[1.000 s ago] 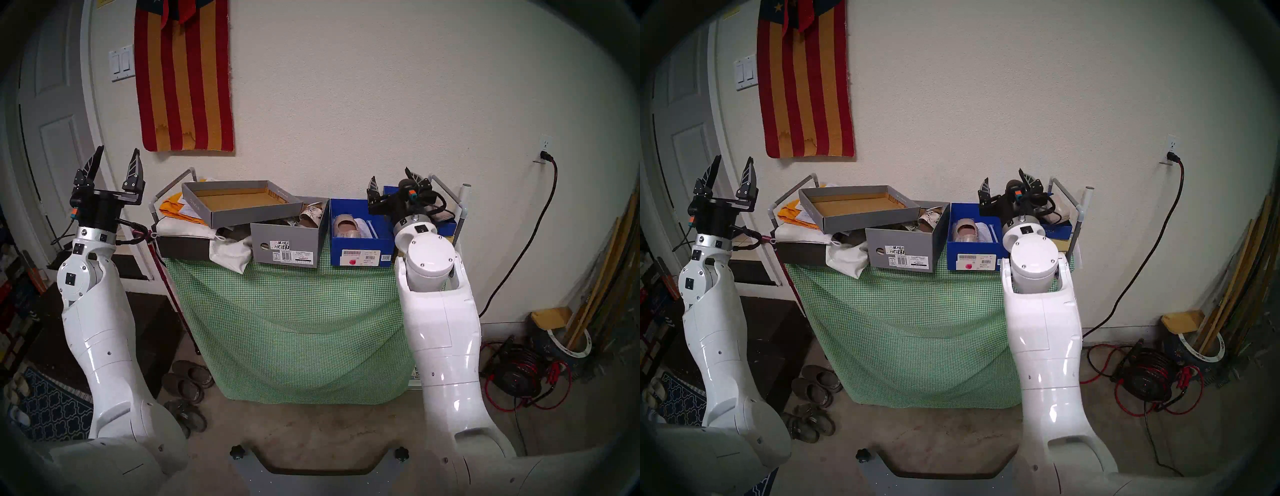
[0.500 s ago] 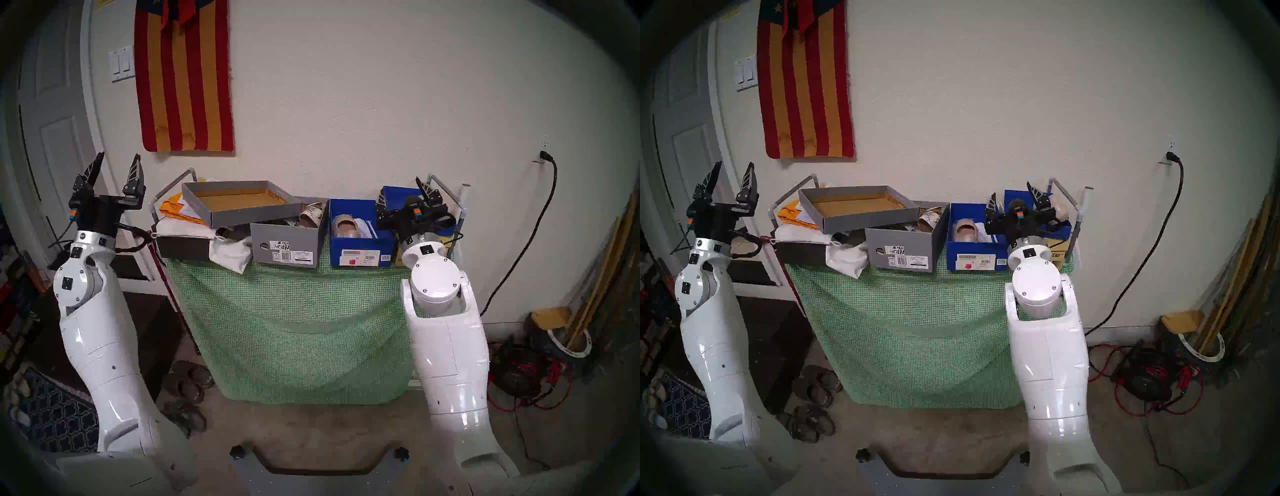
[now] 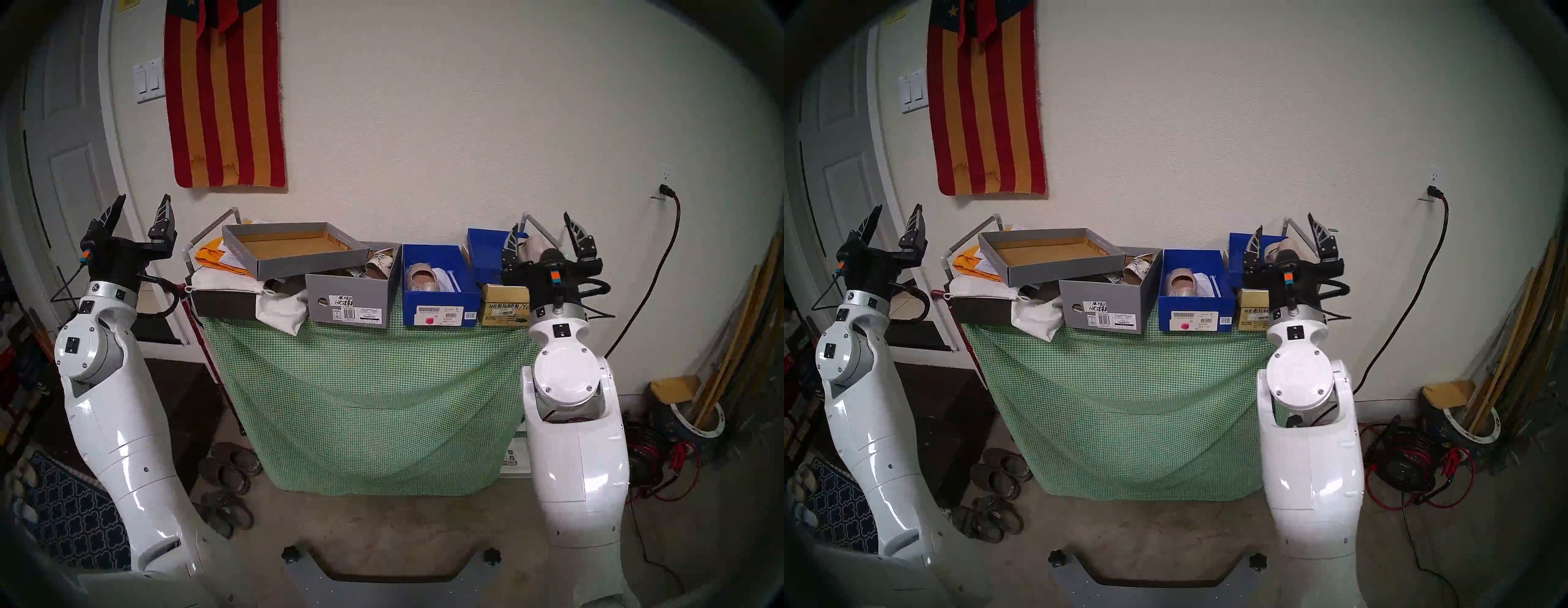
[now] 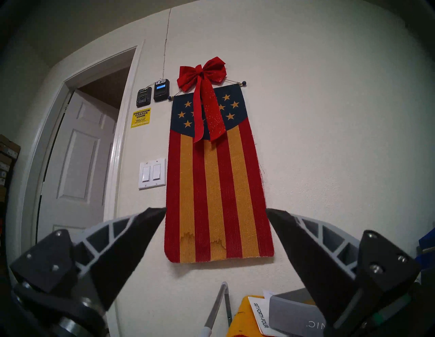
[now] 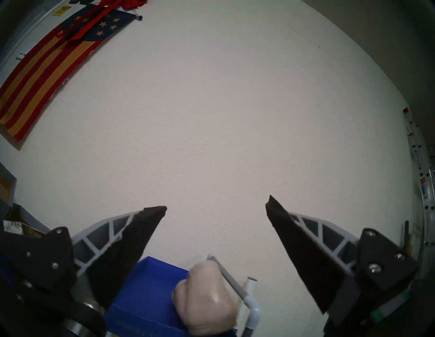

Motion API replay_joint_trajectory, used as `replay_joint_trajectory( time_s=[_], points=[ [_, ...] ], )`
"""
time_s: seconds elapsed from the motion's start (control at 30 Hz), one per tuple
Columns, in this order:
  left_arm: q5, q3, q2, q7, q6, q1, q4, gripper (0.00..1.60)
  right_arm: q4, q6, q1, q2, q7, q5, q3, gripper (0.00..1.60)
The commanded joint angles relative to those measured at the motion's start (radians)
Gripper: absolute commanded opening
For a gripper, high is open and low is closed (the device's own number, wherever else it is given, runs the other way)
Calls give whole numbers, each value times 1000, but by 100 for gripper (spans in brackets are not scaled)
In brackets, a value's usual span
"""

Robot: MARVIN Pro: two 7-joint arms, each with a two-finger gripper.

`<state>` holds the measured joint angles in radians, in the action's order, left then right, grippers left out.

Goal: Put shoes into shoe box

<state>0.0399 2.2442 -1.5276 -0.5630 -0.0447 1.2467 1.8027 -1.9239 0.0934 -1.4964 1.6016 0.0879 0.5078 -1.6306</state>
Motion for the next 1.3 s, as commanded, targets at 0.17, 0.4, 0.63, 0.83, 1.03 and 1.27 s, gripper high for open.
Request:
replay_joint_trajectory(
  time_s=[0.17,0.4,0.63,0.83,1.03,1.27],
  points=[
    [-89,-22,-58,87,204,41,143,160,76,1,-85,-49,-77,-3,-14,160],
    [-132,-36,-73,122,337,43,200,160,193,45,-13,-77,-110,-13,-11,160],
    [-146,-44,-70,130,415,39,221,160,182,76,20,-84,-104,-34,-35,160],
    [-152,-46,-70,133,440,37,228,160,141,89,2,-88,-111,-41,-46,160],
    [-154,-47,-70,134,450,36,231,160,149,95,-7,-94,-117,-38,-51,160],
    [-156,-47,-70,134,453,35,232,160,206,79,61,-105,-146,-69,-63,160]
  ],
)
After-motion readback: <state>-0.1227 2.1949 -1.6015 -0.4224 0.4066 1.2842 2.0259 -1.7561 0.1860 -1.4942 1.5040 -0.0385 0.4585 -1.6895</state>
